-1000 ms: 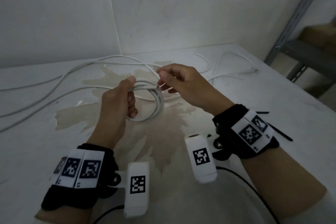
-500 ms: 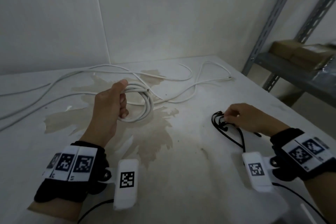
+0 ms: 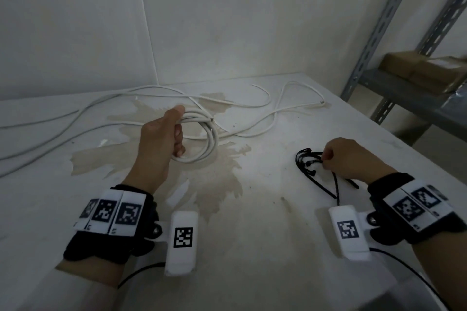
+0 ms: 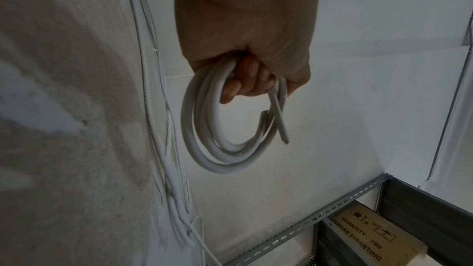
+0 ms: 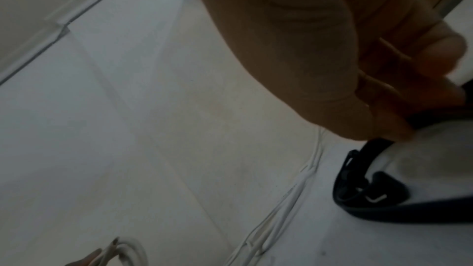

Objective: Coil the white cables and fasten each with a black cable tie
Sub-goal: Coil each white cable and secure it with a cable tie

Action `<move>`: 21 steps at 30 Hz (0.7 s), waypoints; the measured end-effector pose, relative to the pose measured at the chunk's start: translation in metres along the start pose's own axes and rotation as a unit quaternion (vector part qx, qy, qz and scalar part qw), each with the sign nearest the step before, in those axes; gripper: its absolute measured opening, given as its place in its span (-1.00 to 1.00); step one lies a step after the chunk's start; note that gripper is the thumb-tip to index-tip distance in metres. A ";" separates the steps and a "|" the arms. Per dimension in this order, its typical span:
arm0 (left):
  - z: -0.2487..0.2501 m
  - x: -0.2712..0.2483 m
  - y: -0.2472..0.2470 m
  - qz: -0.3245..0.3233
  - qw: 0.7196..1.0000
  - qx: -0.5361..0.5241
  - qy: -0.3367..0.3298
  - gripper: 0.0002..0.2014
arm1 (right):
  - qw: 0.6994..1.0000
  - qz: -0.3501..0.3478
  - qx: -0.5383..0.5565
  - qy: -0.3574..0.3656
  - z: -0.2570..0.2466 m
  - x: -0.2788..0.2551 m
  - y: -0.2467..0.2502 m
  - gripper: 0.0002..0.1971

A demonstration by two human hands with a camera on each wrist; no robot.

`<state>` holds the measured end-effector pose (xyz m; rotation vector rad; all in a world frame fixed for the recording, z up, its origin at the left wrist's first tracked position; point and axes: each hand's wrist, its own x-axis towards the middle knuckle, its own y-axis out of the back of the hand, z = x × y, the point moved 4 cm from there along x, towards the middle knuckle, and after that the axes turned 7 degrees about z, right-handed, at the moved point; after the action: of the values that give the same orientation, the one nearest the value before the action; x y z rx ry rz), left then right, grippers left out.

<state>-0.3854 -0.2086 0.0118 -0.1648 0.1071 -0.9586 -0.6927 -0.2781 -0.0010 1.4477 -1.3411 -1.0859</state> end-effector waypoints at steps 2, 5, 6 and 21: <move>0.000 0.000 0.001 0.001 1.000 -0.001 0.000 -0.61 | 0.999 0.037 0.006 0.003 -0.013 -0.002 0.004 -0.89; 0.001 0.000 0.003 0.007 1.000 -0.007 0.001 -0.61 | 0.996 0.083 0.006 0.037 -0.039 -0.003 0.007 -0.87; 0.002 0.000 0.004 0.008 1.000 -0.009 0.001 -0.61 | 0.994 0.095 0.033 0.051 -0.049 -0.004 0.008 -0.89; 0.019 0.015 0.034 0.113 0.993 -0.017 -0.033 -0.55 | 0.838 -0.025 0.507 0.200 -0.208 -0.027 -0.013 -0.86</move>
<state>-0.3461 -0.1997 0.0235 -0.2105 0.0791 -0.7252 -0.4889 -0.2438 0.0399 2.2969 -1.6277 0.0381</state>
